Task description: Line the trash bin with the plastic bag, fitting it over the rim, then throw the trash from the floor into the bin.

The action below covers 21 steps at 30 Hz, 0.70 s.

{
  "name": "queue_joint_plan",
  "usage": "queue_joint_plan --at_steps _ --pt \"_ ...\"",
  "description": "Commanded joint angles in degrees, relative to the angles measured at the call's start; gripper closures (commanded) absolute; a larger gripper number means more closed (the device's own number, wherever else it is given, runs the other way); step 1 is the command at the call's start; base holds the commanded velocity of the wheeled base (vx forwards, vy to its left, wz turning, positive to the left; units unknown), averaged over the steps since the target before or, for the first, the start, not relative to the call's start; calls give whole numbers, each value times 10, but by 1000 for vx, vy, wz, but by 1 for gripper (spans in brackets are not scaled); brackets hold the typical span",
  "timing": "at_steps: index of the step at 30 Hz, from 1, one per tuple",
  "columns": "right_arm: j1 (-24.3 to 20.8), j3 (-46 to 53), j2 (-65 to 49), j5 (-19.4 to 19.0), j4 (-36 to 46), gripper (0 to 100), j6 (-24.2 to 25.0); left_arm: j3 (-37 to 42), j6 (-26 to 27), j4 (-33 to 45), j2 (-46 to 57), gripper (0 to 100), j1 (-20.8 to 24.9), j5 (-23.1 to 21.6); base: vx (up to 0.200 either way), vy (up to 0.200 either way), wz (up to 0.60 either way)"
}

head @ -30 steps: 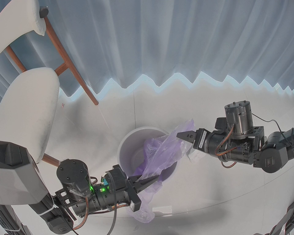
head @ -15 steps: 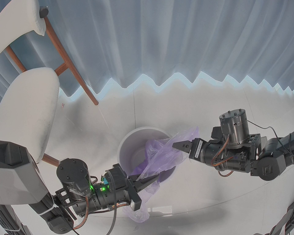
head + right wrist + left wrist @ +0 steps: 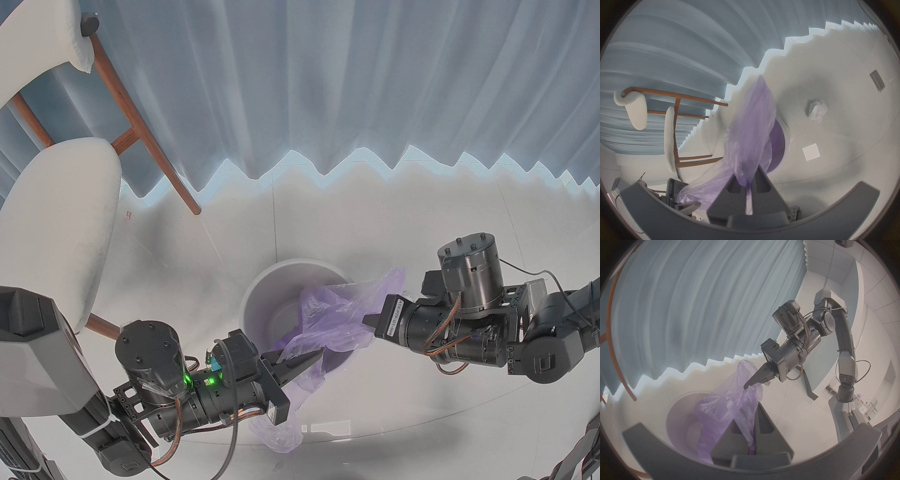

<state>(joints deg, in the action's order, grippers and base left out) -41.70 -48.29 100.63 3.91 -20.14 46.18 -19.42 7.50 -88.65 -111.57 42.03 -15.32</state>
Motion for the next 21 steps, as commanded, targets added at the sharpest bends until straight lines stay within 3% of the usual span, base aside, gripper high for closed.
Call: queue_joint_plan --at_steps 1,14,15,21 --pt "2 1 -4 1 -11 100 1 1 -4 0 -3 100 0 2 0 0 0" --pt "18 21 -21 0 -170 100 -4 -1 -33 0 -14 100 6 2 0 0 0" --pt "17 28 -27 -2 -176 100 -3 -2 -33 0 -17 0 6 2 0 0 0" --pt "18 65 -54 -4 -222 100 -1 -19 -66 -1 -20 0 9 3 0 0 0"
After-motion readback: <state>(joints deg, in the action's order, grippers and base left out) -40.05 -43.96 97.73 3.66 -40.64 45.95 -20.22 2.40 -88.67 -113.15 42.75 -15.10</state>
